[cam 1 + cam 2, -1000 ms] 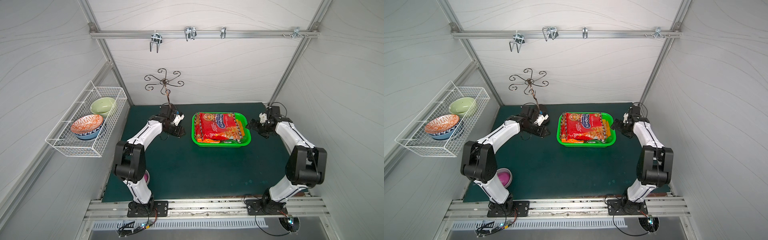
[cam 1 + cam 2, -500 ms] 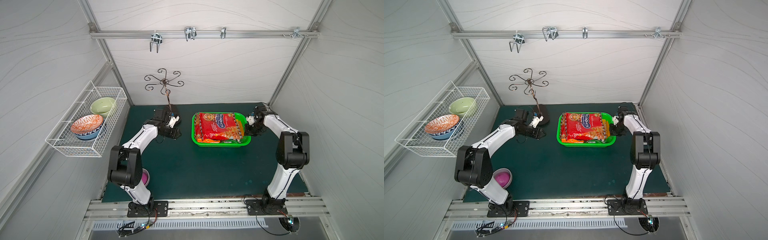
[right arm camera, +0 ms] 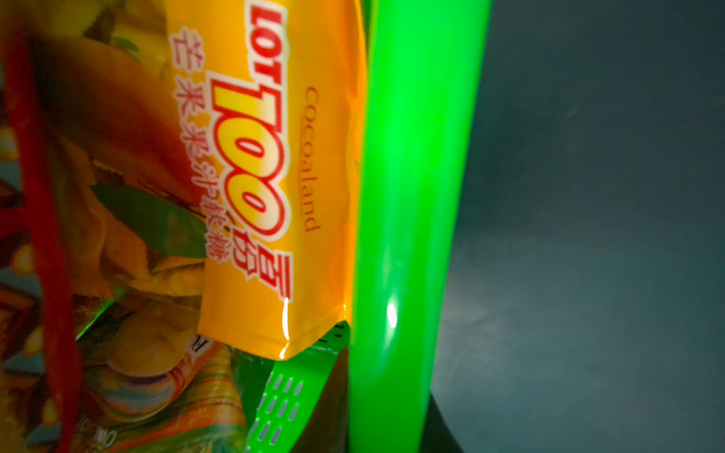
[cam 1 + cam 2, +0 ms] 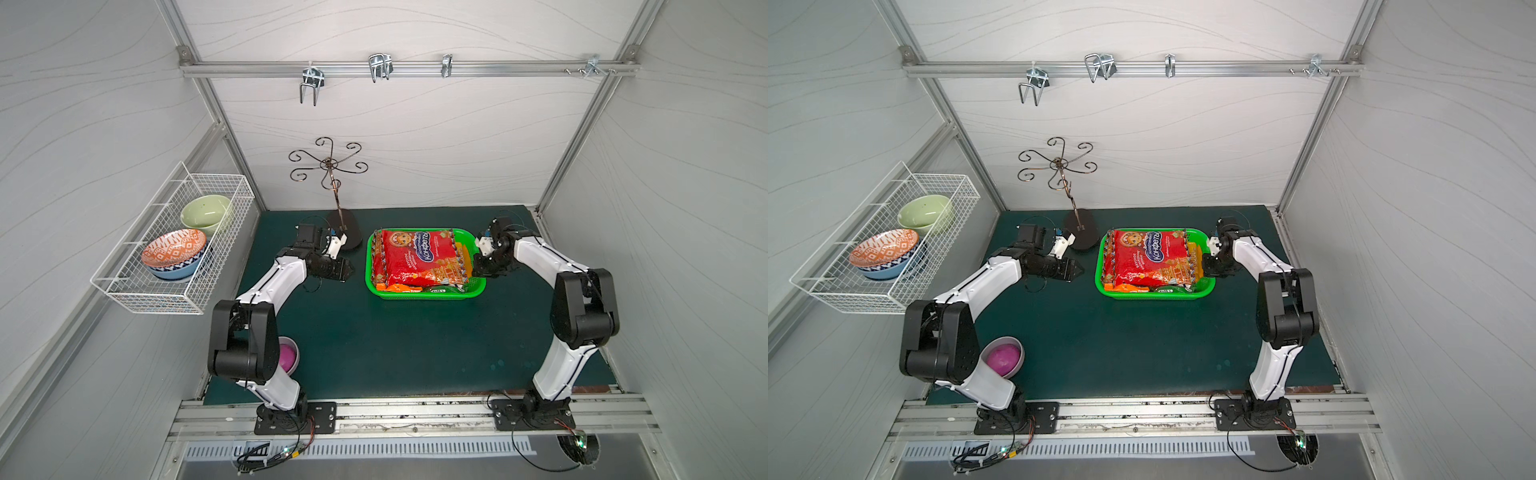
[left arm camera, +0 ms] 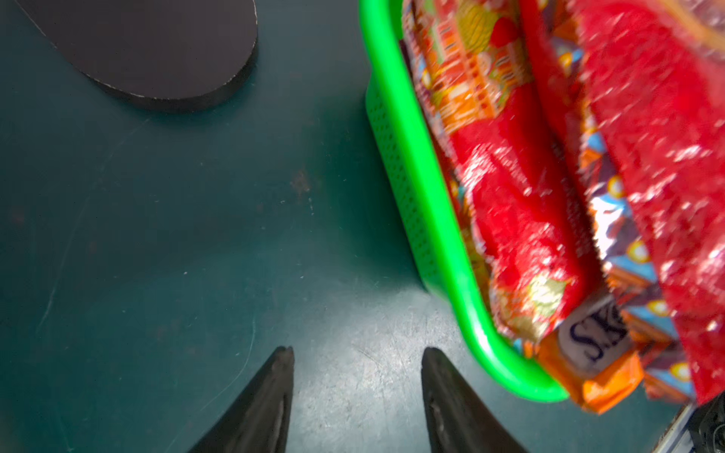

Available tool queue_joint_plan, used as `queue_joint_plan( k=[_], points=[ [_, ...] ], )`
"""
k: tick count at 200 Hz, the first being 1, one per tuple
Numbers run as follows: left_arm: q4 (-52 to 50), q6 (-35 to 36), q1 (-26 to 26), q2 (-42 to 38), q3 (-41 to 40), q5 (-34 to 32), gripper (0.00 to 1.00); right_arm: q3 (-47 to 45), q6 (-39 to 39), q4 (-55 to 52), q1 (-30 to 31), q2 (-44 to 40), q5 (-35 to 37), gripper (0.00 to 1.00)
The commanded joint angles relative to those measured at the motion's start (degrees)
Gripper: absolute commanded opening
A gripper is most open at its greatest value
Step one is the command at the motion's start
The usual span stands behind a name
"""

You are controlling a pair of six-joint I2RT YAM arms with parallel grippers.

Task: Put the candies in the basket
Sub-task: Adjust the basket at the center of the board, then reset both arms

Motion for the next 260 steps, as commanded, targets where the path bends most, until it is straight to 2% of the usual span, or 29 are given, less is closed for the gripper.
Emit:
queue_joint_plan(
  k=[1, 23, 49, 58, 65, 71, 105, 112, 115, 131, 137, 145, 158, 178, 187, 206, 219, 238, 248, 260],
  points=[
    [4.14, -0.04, 0.96, -3.06, -1.57, -1.47, 0.56, -4.73, -3.43, -4.28, 6.92, -2.98, -4.80, 0.05],
    [6.06, -3.11, 4.25, -4.24, -3.22, -4.52, 0.56, -7.14, -1.90, -2.41, 9.76, -4.46, -5.11, 0.00],
    [7.91, -8.11, 10.49, -4.56, -4.04, -8.45, 0.58, -7.28, -1.55, -1.64, 10.32, -4.37, -6.20, 0.00],
    [8.61, -8.20, 11.34, -4.54, -4.47, -10.31, 0.59, -6.95, -1.26, -1.70, 10.32, -4.44, -4.97, 0.20],
    [9.54, -7.77, 11.46, -4.60, -5.01, -11.17, 0.59, -6.52, -0.87, -1.81, 10.37, -4.83, -4.40, 0.39],
    [10.65, -7.37, 11.46, -4.48, -5.55, -11.12, 0.59, -6.29, -0.58, -1.70, 10.32, -5.44, -4.07, 0.50],
    [18.05, -7.35, 11.45, -2.77, -9.13, -10.89, 0.64, -4.52, 1.80, 0.21, 10.32, -13.27, -0.80, 0.81],
    [21.31, -6.54, 11.46, -2.88, -10.69, -11.05, 0.71, -4.45, 2.30, 1.07, 10.32, -15.77, 1.54, 0.84],
    [22.98, -6.13, 11.46, -3.01, -11.66, -11.06, 0.78, -4.56, 2.49, 1.61, 10.31, -16.98, 2.80, 0.85],
    [33.15, -3.74, 11.08, -3.72, -16.83, -12.47, 0.98, -7.14, 3.23, 6.80, 9.44, -23.94, 9.38, 0.90],
    [36.03, -3.56, 10.86, -3.33, -17.86, -13.16, 0.99, -9.29, 3.13, 10.13, 8.47, -26.60, 10.91, 0.91],
    [33.36, -3.51, 10.92, -2.44, -16.50, -12.59, 0.99, -13.21, 2.83, 15.35, 6.90, -29.97, 12.56, 0.92],
    [35.12, -4.82, 10.84, -1.58, -17.33, -11.57, 0.99, -21.87, 1.40, 25.98, 3.66, -35.12, 16.55, 0.94],
    [44.87, -6.72, 10.80, -3.19, -23.66, -10.04, 0.99, -35.80, -2.89, 43.01, -2.39, -40.31, 17.62, 0.99],
    [53.84, -7.60, 10.76, -3.76, -27.32, -9.73, 0.99, -40.65, -4.45, 49.98, -5.48, -41.15, 15.75, 0.99],
    [64.51, -9.39, 10.90, -1.94, -32.41, -13.05, 0.99, -45.43, -3.77, 55.69, -9.62, -38.62, 14.02, 0.99],
    [65.29, -8.72, 10.36, -3.46, -34.18, -14.21, 0.99, -48.02, -4.78, 60.85, -10.06, -35.43, 13.04, 0.99],
    [73.93, -6.86, 8.98, -3.21, -39.19, -14.48, 0.99, -52.58, -3.25, 74.24, -10.30, -29.44, 11.25, 0.99],
    [82.86, -7.06, 8.69, -0.53, -41.81, -14.31, 1.00, -53.35, -3.12, 80.94, -10.64, -25.13, 8.65, 0.99],
    [75.06, -7.50, 8.69, -2.19, -39.72, -16.25, 1.00, -51.87, -3.47, 83.28, -11.20, -21.77, 3.83, 0.99]
  ],
)
